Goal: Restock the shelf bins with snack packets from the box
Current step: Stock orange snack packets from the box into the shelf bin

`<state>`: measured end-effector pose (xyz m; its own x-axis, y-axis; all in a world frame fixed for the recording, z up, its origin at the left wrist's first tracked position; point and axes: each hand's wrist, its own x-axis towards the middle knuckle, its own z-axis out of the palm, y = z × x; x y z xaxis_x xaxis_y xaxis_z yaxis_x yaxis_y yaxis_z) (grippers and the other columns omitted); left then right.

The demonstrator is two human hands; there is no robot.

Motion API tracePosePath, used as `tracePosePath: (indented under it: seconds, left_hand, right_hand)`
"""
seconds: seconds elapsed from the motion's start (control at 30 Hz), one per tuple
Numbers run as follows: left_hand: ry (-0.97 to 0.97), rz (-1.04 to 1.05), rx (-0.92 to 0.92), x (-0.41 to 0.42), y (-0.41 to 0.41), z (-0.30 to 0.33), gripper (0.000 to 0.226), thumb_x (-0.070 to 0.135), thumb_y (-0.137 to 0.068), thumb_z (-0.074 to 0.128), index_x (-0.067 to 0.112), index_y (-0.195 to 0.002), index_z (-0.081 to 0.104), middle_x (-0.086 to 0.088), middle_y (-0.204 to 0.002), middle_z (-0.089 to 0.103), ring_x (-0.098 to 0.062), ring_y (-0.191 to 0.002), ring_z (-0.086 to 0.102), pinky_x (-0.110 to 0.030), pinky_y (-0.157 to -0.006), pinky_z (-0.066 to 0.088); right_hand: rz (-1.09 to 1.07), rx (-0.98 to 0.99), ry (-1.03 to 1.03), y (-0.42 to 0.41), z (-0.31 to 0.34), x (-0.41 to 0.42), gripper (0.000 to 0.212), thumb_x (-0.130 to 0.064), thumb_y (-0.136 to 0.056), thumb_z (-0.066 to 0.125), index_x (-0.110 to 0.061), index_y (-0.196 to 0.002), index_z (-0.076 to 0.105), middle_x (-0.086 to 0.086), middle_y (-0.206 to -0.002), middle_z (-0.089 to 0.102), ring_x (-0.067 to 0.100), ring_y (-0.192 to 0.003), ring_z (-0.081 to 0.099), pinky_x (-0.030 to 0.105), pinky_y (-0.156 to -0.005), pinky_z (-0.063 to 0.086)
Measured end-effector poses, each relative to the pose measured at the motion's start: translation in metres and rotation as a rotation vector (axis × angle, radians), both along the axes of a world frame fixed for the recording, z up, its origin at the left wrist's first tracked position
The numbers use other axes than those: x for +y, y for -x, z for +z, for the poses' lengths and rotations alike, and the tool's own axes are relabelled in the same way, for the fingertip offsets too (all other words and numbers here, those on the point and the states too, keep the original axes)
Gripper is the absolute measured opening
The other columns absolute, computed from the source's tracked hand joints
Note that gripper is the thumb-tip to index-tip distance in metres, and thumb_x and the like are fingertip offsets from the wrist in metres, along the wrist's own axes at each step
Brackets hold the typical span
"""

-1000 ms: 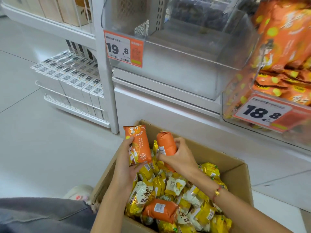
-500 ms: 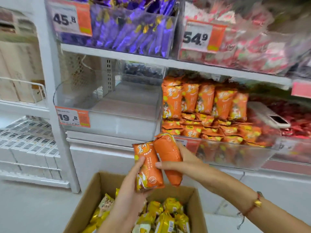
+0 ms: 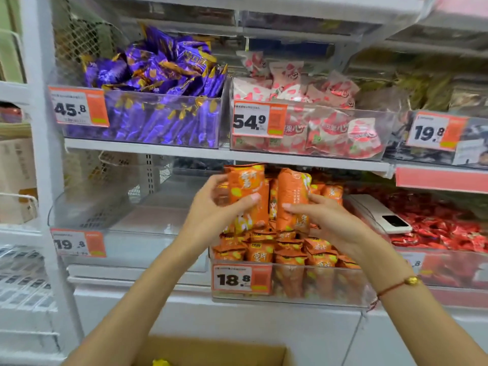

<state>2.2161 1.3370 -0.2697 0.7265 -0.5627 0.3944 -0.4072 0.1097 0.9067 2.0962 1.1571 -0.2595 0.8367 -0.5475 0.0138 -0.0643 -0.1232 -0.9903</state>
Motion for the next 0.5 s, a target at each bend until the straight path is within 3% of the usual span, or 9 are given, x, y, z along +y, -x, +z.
tracePosePath:
  seconds: [0.07,0.13,0.2,0.3,0.43,0.5]
  left_hand:
    - [-0.077,0.003,-0.216,-0.020,-0.008,0.003,0.079,0.053,-0.064,0.082,0.046,-0.132,0.044,0.010,-0.113,0.066,-0.006,-0.106,0.062,-0.032,-0.093,0.050]
    - [-0.183,0.006,-0.424,-0.034,-0.008,0.005,0.076,0.049,-0.073,0.077,0.053,-0.137,0.036,0.017,-0.113,0.060,-0.003,-0.108,0.059,-0.028,-0.092,0.047]
    - [-0.245,0.041,-0.591,-0.046,-0.007,0.007,0.068,0.046,-0.077,0.075,0.048,-0.135,0.040,0.017,-0.111,0.054,-0.005,-0.101,0.060,-0.031,-0.089,0.050]
    - [-0.275,0.073,-0.705,-0.056,-0.011,0.007,0.058,0.047,-0.076,0.076,0.040,-0.126,0.047,0.015,-0.107,0.055,-0.007,-0.096,0.059,-0.033,-0.082,0.049]
    - [-0.438,0.247,-0.970,-0.061,-0.032,0.004,0.060,0.060,-0.071,0.073,0.037,-0.122,0.054,0.012,-0.116,0.056,-0.012,-0.110,0.043,-0.026,-0.084,0.023]
    - [-0.488,0.298,-1.002,-0.061,-0.040,0.002,0.062,0.063,-0.069,0.073,0.035,-0.122,0.055,0.012,-0.117,0.055,-0.013,-0.111,0.040,-0.026,-0.085,0.019]
  right_hand:
    - [-0.078,-0.030,0.018,-0.001,-0.006,-0.006,0.094,-0.039,-0.056,0.088,-0.017,-0.137,0.046,-0.001,-0.123,0.064,0.015,-0.108,0.063,0.031,-0.083,0.053]
    - [-0.144,-0.024,0.068,-0.003,-0.013,-0.009,0.103,-0.050,-0.051,0.088,-0.020,-0.139,0.044,-0.002,-0.133,0.056,0.017,-0.115,0.058,0.037,-0.091,0.051]
    - [-0.210,-0.034,0.104,-0.003,-0.017,-0.010,0.114,-0.058,-0.046,0.087,-0.021,-0.143,0.039,-0.001,-0.140,0.049,0.021,-0.123,0.052,0.046,-0.100,0.046]
    - [-0.307,-0.101,0.145,-0.002,-0.017,-0.011,0.102,-0.048,-0.063,0.083,-0.018,-0.147,0.034,0.002,-0.141,0.045,0.021,-0.125,0.048,0.046,-0.103,0.043]
    - [-0.365,-0.117,0.243,-0.004,-0.019,-0.019,0.087,-0.042,-0.070,0.081,-0.017,-0.142,0.041,0.002,-0.133,0.048,0.018,-0.115,0.049,0.039,-0.096,0.045]
    - [-0.355,-0.108,0.262,-0.005,-0.021,-0.020,0.084,-0.040,-0.070,0.081,-0.015,-0.141,0.043,0.002,-0.131,0.049,0.016,-0.113,0.047,0.034,-0.090,0.042]
